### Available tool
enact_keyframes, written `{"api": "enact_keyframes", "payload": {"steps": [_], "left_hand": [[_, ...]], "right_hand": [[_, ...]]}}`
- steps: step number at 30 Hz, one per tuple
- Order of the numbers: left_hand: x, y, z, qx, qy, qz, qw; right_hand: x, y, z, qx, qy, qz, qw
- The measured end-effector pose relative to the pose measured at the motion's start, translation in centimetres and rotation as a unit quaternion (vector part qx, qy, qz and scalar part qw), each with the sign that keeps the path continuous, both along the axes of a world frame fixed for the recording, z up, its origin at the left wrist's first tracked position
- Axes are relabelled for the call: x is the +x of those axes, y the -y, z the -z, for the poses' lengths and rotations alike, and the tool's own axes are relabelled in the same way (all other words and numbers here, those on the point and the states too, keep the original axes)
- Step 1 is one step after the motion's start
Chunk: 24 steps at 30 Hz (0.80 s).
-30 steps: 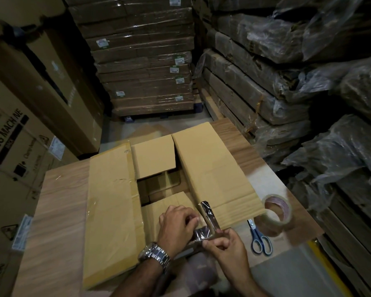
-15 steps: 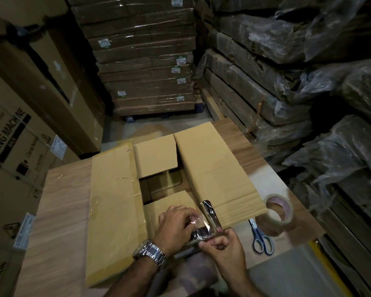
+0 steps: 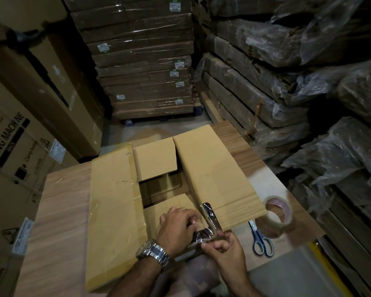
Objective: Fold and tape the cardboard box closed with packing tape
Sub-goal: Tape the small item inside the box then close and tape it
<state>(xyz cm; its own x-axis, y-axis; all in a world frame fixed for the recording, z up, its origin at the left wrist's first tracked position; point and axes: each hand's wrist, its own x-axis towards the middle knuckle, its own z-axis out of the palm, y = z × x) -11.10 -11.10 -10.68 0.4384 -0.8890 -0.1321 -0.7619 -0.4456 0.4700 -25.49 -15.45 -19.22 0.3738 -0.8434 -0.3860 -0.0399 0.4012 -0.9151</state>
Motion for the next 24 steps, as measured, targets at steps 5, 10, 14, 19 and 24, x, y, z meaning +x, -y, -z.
{"api": "enact_keyframes", "payload": {"steps": [5,10,14,19,24], "left_hand": [[-0.4,0.3,0.3,-0.009,0.006,-0.020,1.000],[-0.5,0.7,0.6,-0.010,0.033,-0.036,0.999],[-0.9,0.8,0.8,-0.019,0.056,-0.052,0.997],[-1.4,0.7,1.4,-0.021,0.069,-0.074,0.995],[-1.5,0.6,1.9,-0.014,0.087,-0.069,0.994]], "right_hand": [[-0.2,0.0,-0.1,0.000,-0.002,-0.008,1.000],[-0.2,0.1,-0.5,0.006,0.008,-0.016,1.000],[-0.2,0.1,-0.3,0.004,-0.003,-0.015,1.000],[-0.1,0.2,-0.4,0.001,-0.009,-0.017,1.000],[-0.1,0.2,-0.3,0.001,-0.032,-0.017,0.999]]}}
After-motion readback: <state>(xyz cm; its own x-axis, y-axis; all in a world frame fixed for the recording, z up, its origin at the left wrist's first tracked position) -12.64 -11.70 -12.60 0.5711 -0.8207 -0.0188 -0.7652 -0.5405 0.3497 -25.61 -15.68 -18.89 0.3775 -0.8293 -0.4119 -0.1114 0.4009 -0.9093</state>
